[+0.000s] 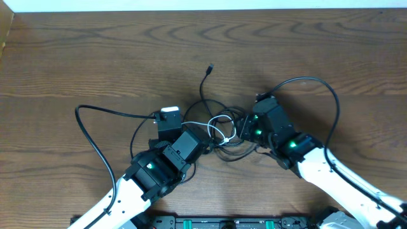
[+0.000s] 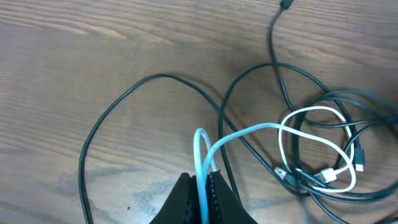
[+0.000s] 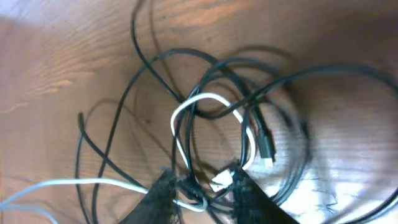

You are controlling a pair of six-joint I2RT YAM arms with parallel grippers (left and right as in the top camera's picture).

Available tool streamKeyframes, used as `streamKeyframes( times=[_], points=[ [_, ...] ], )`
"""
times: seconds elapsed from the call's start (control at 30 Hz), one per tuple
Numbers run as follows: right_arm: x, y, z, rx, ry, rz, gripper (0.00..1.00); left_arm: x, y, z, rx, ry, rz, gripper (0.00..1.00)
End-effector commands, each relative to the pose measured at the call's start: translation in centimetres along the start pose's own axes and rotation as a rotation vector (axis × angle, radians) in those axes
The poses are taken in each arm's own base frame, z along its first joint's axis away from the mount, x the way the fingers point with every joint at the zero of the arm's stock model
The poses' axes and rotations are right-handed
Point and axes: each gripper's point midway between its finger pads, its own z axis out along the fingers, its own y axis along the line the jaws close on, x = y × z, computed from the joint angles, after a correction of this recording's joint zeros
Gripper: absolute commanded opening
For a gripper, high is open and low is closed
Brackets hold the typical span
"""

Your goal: Untangle cables

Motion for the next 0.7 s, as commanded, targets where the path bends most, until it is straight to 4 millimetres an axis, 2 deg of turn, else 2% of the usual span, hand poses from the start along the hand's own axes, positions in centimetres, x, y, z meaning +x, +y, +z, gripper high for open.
streamKeyframes(
  times=[0.0,0.1,0.23,0.37,0.5,0.57,0.67],
  points=[
    [2.4,-0.3,1.5,0.024,0.084,-0.050,0.40,0.1,0.4,0.1,-0.020,-0.005,0.019,0.08],
    [3.9,-0.5,2.2,0.044,0.126,-0.063,0.46,0.1,0.4,0.1,-0.020,-0.005,0.018,0.08],
    [4.0,-0.5,3.5,0.042,0.124,-0.046,0.45,-0.1,0.2,0.1,-0.011,-0.013,0.011,0.08],
    [4.2,-1.4,5.4,0.062,0.132,0.001,0.37,-0.2,0.1,0.1,-0.006,-0.017,0.007,0.08],
    [5.9,-2.6,6.8,0.098,0.199,0.075,0.27,-0.2,0.2,0.1,-0.009,-0.015,0.010,0.08],
    [6.5,-2.6,6.8,0.091,0.231,0.081,0.29,0.0,0.4,0.1,-0.020,-0.010,0.017,0.08],
    [6.8,-2.6,6.4,0.098,0.245,0.097,0.35,-0.2,2.0,0.0,-0.096,-0.034,0.043,0.07]
  ],
)
